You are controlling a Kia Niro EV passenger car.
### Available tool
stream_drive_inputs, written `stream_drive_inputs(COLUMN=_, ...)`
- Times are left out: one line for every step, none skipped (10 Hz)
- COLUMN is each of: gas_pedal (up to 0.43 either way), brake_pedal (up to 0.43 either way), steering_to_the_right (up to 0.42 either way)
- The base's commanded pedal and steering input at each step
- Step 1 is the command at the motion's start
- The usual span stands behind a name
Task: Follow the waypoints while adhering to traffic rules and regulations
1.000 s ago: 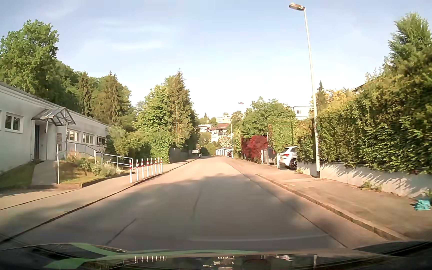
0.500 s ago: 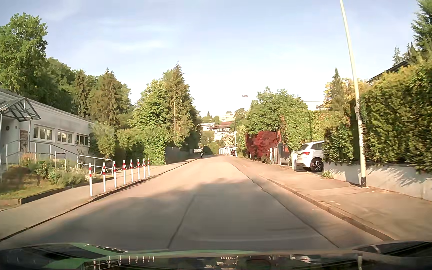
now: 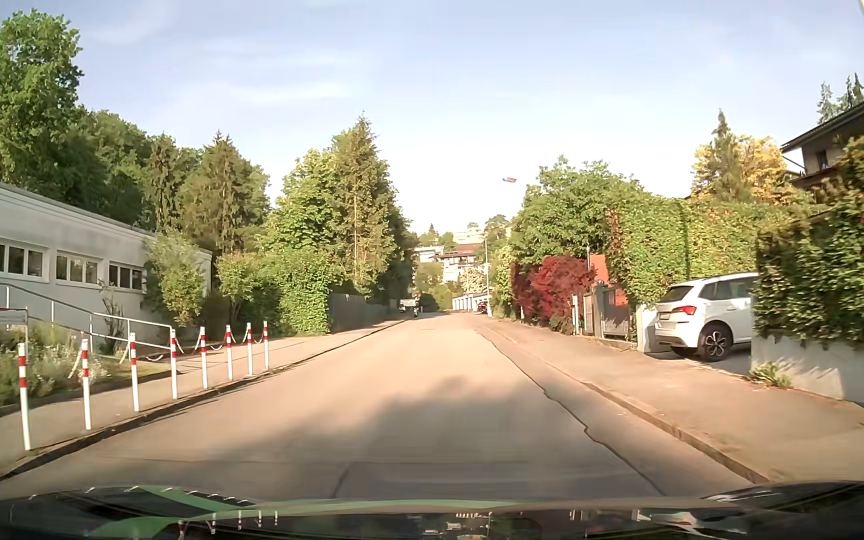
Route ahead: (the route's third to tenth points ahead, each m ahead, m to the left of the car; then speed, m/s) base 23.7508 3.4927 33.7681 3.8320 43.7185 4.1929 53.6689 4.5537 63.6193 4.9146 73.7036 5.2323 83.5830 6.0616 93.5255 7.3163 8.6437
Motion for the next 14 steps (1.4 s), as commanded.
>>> stream_drive_inputs(gas_pedal=0.000, brake_pedal=0.000, steering_to_the_right=-0.019)
stream_drive_inputs(gas_pedal=0.000, brake_pedal=0.000, steering_to_the_right=-0.014)
stream_drive_inputs(gas_pedal=0.000, brake_pedal=0.000, steering_to_the_right=-0.011)
stream_drive_inputs(gas_pedal=0.008, brake_pedal=0.000, steering_to_the_right=-0.008)
stream_drive_inputs(gas_pedal=0.008, brake_pedal=0.000, steering_to_the_right=-0.007)
stream_drive_inputs(gas_pedal=0.020, brake_pedal=0.000, steering_to_the_right=-0.007)
stream_drive_inputs(gas_pedal=0.020, brake_pedal=0.000, steering_to_the_right=-0.008)
stream_drive_inputs(gas_pedal=0.028, brake_pedal=0.000, steering_to_the_right=-0.007)
stream_drive_inputs(gas_pedal=0.028, brake_pedal=0.000, steering_to_the_right=-0.008)
stream_drive_inputs(gas_pedal=0.039, brake_pedal=0.000, steering_to_the_right=-0.009)
stream_drive_inputs(gas_pedal=0.039, brake_pedal=0.000, steering_to_the_right=-0.007)
stream_drive_inputs(gas_pedal=0.039, brake_pedal=0.000, steering_to_the_right=-0.003)
stream_drive_inputs(gas_pedal=0.039, brake_pedal=0.000, steering_to_the_right=-0.002)
stream_drive_inputs(gas_pedal=0.039, brake_pedal=0.000, steering_to_the_right=-0.002)
